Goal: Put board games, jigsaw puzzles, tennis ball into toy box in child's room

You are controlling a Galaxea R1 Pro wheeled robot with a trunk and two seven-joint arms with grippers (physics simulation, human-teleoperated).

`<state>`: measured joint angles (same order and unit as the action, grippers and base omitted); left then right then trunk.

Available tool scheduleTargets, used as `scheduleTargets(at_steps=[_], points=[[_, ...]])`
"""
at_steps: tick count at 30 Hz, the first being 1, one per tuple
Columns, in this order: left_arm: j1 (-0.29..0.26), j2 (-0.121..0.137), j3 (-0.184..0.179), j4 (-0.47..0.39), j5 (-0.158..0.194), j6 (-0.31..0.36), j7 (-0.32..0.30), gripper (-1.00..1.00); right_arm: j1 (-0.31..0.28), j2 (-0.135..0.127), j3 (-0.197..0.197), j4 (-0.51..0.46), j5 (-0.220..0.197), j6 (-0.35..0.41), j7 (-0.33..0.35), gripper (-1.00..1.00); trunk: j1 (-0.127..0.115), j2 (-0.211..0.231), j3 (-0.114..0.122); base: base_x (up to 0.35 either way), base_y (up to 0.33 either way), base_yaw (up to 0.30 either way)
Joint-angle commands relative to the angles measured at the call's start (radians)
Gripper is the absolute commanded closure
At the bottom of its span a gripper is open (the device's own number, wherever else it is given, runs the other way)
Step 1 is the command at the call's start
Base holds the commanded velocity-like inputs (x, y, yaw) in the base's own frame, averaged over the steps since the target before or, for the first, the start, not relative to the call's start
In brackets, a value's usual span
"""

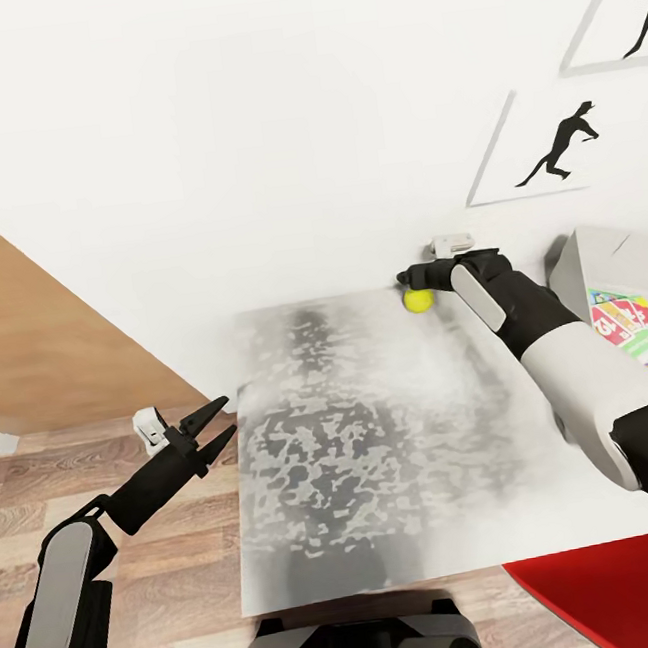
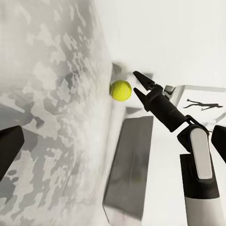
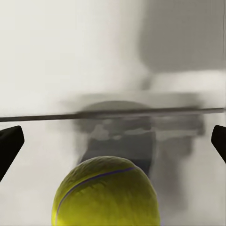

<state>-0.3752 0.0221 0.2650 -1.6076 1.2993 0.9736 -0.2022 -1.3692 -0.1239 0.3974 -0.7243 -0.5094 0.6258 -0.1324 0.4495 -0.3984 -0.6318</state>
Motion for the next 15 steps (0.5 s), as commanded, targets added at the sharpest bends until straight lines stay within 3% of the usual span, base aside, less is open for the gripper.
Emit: scheduleTargets(at_steps=[1, 15], points=[[-0.001, 0.0, 0.001, 0.0, -0.008, 0.004, -0.008, -1.0, -0.001, -0.001, 0.006, -0.001, -0.011, 0.002, -0.009, -1.0, 0.001, -0.002, -0.001, 0.0, 0.0, 0.0], [-0.001, -0.001, 0.001, 0.0, -0.008, 0.004, -0.008, -1.0, -0.001, -0.003, 0.006, -0.001, -0.012, 0.006, -0.011, -1.0, 0.001, -0.002, -0.001, 0.0, 0.0, 0.0]])
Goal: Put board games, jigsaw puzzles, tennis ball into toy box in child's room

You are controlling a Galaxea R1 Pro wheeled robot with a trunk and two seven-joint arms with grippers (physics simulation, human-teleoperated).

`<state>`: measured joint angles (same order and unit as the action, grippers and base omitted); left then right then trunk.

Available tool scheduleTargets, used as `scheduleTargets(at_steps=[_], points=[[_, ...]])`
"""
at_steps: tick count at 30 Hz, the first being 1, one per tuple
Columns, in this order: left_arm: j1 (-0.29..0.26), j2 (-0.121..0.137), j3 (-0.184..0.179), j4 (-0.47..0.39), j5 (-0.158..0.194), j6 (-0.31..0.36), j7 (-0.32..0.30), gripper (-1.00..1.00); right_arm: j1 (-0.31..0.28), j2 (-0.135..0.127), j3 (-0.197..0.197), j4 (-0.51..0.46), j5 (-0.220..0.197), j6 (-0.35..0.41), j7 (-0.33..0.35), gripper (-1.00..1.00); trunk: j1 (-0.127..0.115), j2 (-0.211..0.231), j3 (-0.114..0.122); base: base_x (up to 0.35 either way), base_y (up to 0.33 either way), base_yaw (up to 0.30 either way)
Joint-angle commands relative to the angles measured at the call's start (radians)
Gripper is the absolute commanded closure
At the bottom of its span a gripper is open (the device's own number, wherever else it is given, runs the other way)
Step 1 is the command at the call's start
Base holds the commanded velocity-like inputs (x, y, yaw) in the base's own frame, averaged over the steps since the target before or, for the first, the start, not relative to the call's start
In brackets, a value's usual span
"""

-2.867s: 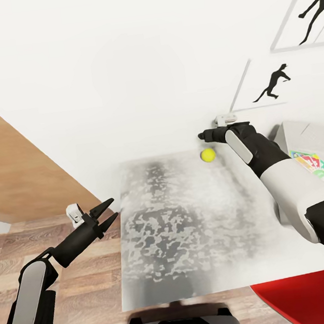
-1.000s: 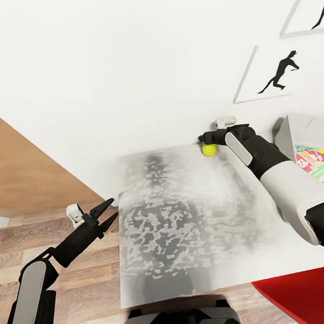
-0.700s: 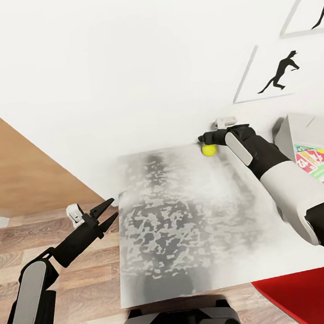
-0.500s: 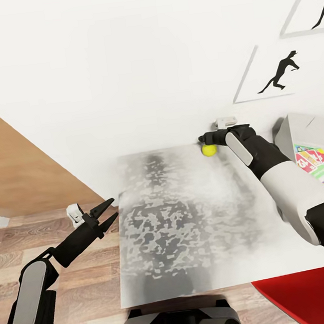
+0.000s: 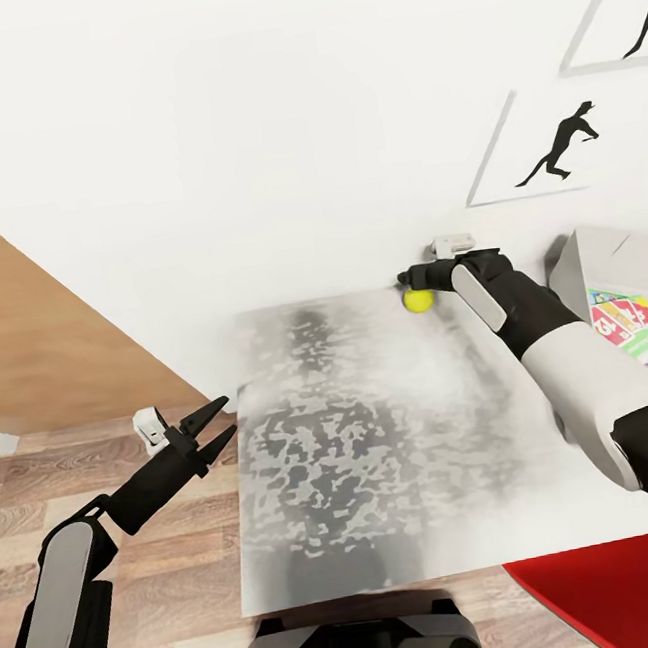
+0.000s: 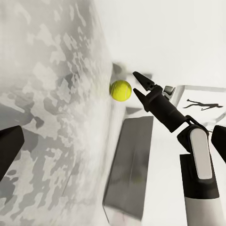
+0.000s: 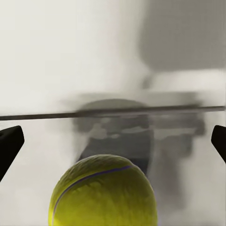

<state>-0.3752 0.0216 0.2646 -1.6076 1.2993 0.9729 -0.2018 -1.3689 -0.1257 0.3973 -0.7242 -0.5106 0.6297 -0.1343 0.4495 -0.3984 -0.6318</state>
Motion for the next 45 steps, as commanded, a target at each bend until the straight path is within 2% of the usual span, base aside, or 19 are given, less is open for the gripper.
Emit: scheduleTargets(at_steps=[1, 45], points=[[-0.001, 0.0, 0.001, 0.0, -0.008, 0.004, -0.008, -1.0, -0.001, -0.001, 0.006, -0.001, -0.011, 0.002, -0.009, -1.0, 0.001, -0.002, -0.001, 0.0, 0.0, 0.0], [-0.001, 0.0, 0.002, 0.0, -0.008, 0.005, -0.008, -1.0, 0.021, 0.006, 0.008, -0.001, -0.014, 0.004, -0.011, -1.0, 0.001, -0.002, -0.001, 0.0, 0.0, 0.0]])
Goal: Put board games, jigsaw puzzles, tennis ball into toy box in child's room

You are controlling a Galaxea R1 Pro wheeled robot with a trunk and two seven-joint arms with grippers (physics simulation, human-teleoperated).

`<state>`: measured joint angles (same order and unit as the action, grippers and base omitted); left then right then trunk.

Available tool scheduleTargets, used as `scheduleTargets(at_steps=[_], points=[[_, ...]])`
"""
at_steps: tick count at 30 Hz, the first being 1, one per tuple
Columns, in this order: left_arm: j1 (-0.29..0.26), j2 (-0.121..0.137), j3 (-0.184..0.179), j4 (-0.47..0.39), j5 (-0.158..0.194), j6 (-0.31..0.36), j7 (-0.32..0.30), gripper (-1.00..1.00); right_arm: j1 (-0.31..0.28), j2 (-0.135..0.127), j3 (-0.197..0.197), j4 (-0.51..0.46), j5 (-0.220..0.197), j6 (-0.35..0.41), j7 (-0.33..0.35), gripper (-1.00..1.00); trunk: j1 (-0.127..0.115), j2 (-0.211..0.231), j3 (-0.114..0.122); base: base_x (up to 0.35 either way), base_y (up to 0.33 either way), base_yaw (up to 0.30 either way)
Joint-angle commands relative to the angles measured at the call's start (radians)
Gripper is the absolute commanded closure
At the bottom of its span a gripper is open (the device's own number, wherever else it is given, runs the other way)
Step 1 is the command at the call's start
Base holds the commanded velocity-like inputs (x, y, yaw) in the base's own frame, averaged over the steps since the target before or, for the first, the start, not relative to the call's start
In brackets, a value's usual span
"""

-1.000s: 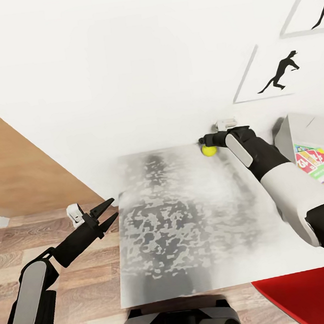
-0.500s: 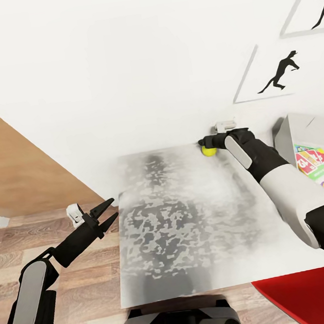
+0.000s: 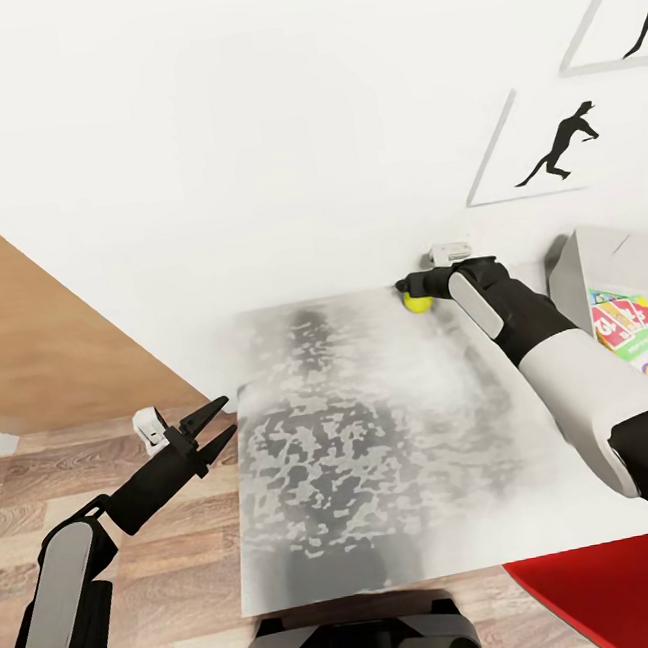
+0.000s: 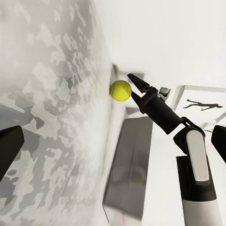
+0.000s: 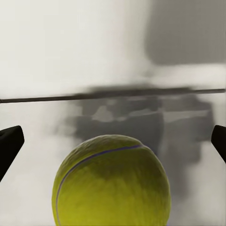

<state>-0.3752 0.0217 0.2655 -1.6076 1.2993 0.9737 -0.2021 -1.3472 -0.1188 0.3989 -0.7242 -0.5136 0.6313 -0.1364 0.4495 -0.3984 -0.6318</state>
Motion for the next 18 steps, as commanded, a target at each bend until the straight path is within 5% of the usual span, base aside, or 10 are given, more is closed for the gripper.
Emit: scheduleTargets(at_steps=[1, 18], points=[[-0.001, 0.0, 0.001, 0.0, -0.008, 0.004, -0.008, -1.0, -0.001, -0.001, 0.006, -0.001, -0.011, 0.002, -0.009, -1.0, 0.001, -0.002, -0.001, 0.0, 0.0, 0.0], [-0.001, 0.0, 0.001, 0.0, -0.008, 0.004, -0.008, -1.0, 0.0, -0.001, 0.006, 0.002, -0.011, 0.002, -0.009, -1.0, 0.001, -0.002, -0.001, 0.0, 0.0, 0.0]])
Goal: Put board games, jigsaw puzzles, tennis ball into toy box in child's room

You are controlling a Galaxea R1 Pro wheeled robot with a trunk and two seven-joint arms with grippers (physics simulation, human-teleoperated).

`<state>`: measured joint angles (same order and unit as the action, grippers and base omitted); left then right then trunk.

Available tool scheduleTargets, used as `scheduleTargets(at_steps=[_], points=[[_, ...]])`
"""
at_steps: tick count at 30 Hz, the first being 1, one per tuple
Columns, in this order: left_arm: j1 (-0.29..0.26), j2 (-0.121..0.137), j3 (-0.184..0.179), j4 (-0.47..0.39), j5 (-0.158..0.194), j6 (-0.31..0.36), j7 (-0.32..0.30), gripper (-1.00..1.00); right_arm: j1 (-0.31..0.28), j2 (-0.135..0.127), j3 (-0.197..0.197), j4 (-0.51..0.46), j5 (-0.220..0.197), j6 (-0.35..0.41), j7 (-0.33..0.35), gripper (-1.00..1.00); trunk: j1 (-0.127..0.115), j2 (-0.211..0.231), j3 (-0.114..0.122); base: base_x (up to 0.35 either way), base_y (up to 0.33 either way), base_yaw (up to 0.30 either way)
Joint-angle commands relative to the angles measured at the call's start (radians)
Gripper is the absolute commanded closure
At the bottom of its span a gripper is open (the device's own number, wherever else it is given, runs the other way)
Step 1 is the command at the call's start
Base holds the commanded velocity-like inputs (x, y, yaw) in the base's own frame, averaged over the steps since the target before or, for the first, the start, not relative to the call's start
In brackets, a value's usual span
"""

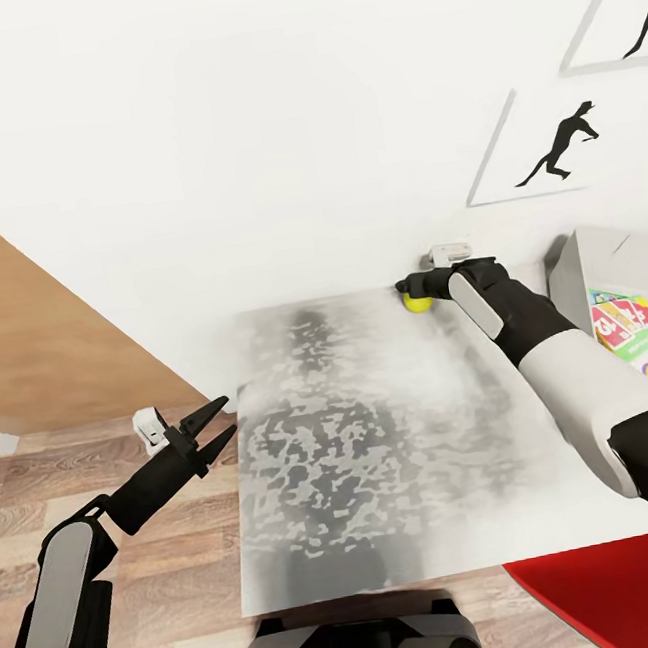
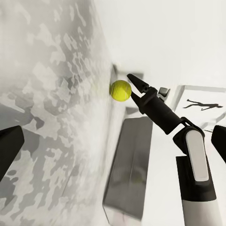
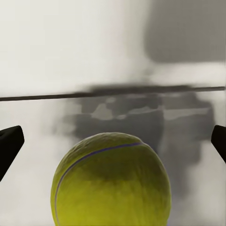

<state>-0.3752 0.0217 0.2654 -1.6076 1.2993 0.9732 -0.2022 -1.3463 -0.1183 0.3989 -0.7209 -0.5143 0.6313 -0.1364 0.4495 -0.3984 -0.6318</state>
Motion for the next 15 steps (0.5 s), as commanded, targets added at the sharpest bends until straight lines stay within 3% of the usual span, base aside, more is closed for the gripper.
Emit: scheduleTargets(at_steps=[1, 15], points=[[-0.001, 0.0, 0.001, 0.0, -0.008, 0.005, -0.008, -1.0, -0.001, -0.001, 0.006, 0.0, -0.011, 0.002, -0.009, -1.0, 0.001, -0.002, -0.001, 0.0, 0.0, 0.0], [-0.001, 0.0, 0.001, 0.0, -0.008, 0.005, -0.008, -1.0, 0.003, -0.001, 0.006, 0.007, -0.01, 0.002, -0.009, -1.0, 0.001, -0.002, -0.001, 0.0, 0.0, 0.0]])
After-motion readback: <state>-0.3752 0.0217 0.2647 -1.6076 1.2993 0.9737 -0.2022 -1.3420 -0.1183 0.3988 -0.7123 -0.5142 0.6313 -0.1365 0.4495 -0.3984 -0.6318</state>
